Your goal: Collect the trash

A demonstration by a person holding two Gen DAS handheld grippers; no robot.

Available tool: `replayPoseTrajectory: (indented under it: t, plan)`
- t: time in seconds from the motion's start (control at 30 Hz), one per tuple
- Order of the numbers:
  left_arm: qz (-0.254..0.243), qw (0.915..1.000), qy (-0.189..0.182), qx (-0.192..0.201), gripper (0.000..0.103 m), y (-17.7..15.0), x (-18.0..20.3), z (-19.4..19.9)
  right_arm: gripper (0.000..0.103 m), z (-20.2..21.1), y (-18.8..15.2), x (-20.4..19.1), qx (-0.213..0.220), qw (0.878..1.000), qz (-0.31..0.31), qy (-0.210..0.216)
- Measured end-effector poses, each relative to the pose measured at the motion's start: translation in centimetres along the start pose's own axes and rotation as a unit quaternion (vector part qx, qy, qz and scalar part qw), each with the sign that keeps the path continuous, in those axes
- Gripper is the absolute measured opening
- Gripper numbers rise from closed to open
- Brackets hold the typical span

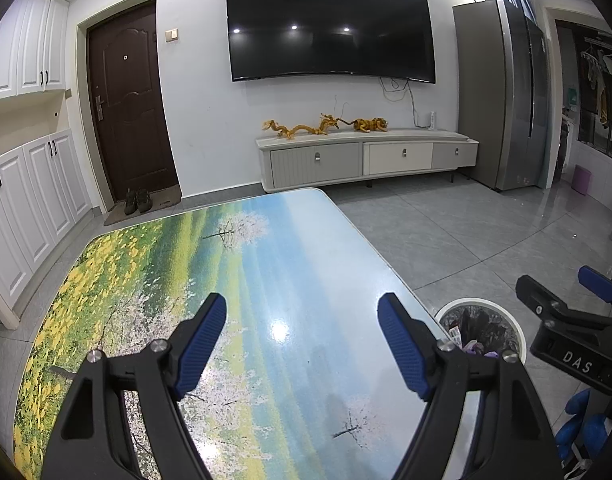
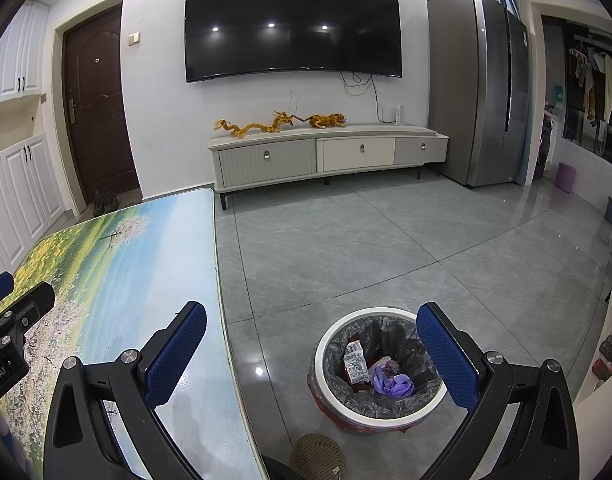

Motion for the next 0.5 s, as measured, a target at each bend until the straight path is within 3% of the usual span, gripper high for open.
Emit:
replayPoseTrajectory:
  t: [0.5]
  plan:
    - [0.002, 1.0, 0.003, 0.007, 0.077, 0.2, -0.31, 0.36, 0.103, 0.43, 0.64, 0.06, 0.006, 1.0, 0.001, -0.002]
Point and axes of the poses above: each gripper's, at about its wrist camera, not at the fingertips, and z roughly against the way its jaws point, x to its right, y to its top, the point moved 9 cm from there along -z, roughly the way its jaws point, and after that the axes turned 6 degrees about -x, right-handed, at the moved point
